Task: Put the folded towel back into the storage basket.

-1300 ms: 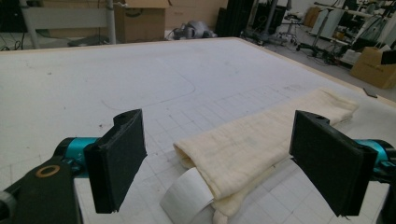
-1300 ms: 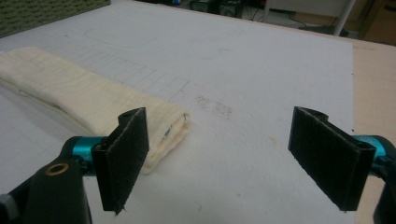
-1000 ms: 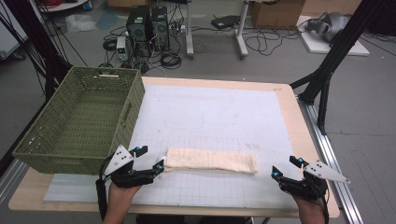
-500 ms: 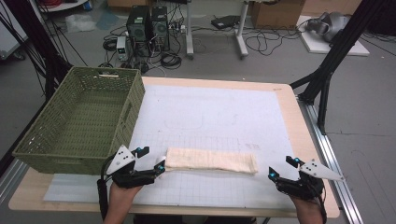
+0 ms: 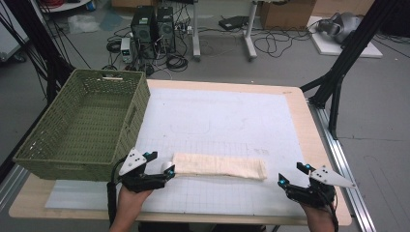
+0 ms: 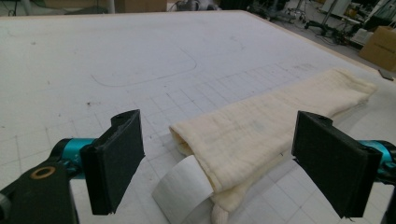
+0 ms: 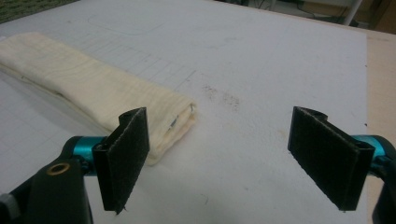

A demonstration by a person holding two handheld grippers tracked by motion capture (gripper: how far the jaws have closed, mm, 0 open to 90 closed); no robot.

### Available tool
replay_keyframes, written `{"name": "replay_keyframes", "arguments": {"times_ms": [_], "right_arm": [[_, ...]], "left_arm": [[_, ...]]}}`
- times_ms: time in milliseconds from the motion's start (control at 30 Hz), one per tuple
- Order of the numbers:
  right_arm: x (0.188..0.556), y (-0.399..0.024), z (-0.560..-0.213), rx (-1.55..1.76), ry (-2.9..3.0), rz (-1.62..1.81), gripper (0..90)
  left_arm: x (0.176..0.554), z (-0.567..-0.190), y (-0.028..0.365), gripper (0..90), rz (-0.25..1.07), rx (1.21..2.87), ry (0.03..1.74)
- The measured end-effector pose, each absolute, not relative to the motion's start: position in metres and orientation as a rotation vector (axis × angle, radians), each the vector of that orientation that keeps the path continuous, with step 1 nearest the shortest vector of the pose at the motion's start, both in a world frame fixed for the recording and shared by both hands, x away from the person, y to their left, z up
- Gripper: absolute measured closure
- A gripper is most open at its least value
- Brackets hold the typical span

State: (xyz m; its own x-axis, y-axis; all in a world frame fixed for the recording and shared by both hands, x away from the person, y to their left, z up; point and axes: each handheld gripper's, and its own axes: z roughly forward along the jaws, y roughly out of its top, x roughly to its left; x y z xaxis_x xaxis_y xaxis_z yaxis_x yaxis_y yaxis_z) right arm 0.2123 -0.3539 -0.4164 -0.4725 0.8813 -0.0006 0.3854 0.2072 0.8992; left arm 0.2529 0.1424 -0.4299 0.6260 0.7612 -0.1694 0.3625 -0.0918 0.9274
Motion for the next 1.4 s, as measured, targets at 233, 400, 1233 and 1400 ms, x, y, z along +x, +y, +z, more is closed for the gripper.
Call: {"name": "replay_keyframes", "arguments": {"times_ms": [233,400,1233,1400], "right_arm": [[0.213,-0.353,-0.417,1.165,1.969,1.216,19.3],[0.215,-0.353,-0.419,1.171,1.975,1.208,19.3],[0.214,-0.353,-0.422,1.17,2.004,1.183,20.7],[0.215,-0.352,-0.423,1.166,2.012,1.179,20.7]], "left_arm": [[0.262,-0.438,0.137,23.3,0.365,1.802,1.001],[0.268,-0.442,0.132,28.3,0.341,1.822,1.031],[0.281,-0.448,0.104,42.3,0.397,2.049,1.022],[0.278,-0.449,0.103,74.5,0.322,2.038,0.981]]}}
